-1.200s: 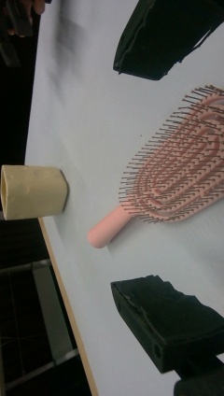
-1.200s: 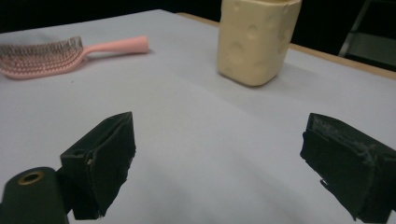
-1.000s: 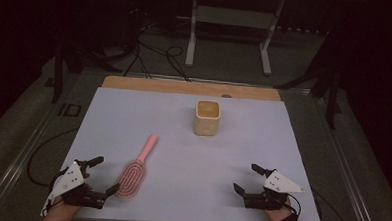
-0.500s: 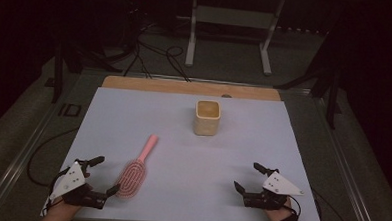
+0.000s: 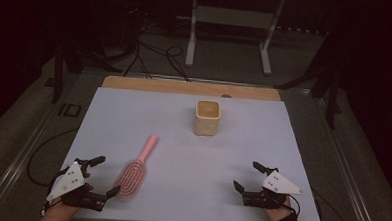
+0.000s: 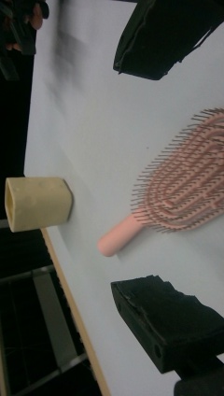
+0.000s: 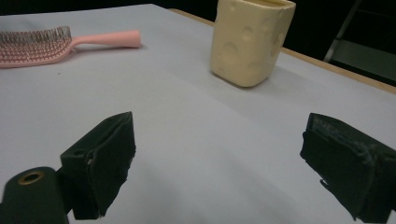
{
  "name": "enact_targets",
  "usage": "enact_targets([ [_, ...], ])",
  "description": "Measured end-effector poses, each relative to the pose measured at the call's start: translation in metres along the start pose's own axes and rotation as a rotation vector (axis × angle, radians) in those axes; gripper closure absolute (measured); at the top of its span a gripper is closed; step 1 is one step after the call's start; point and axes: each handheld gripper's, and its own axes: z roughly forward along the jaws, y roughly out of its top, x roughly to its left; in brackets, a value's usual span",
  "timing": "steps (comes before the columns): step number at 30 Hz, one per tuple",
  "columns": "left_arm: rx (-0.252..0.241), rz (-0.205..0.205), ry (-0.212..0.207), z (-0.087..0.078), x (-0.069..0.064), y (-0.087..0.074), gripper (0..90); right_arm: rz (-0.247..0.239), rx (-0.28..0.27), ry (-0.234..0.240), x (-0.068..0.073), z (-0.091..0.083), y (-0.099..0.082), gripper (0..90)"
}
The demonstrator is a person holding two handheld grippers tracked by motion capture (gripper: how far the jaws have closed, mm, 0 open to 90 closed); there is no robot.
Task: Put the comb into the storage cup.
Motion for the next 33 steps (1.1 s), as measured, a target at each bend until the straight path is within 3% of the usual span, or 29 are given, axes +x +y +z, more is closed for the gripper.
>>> enact_targets([
  [20,0.044,0.04,-0.089,0.016,0.008,0.05,0.0,0.012,-0.015,-0.012,-0.001,-0.002,0.002,9.8],
  [22,0.053,0.053,-0.09,0.019,0.008,0.056,0.0,0.014,-0.016,-0.013,-0.001,-0.002,0.002,9.8],
  [33,0.098,0.143,-0.188,0.043,0.011,0.095,0.0,0.018,-0.023,-0.011,-0.002,-0.003,0.003,9.8],
])
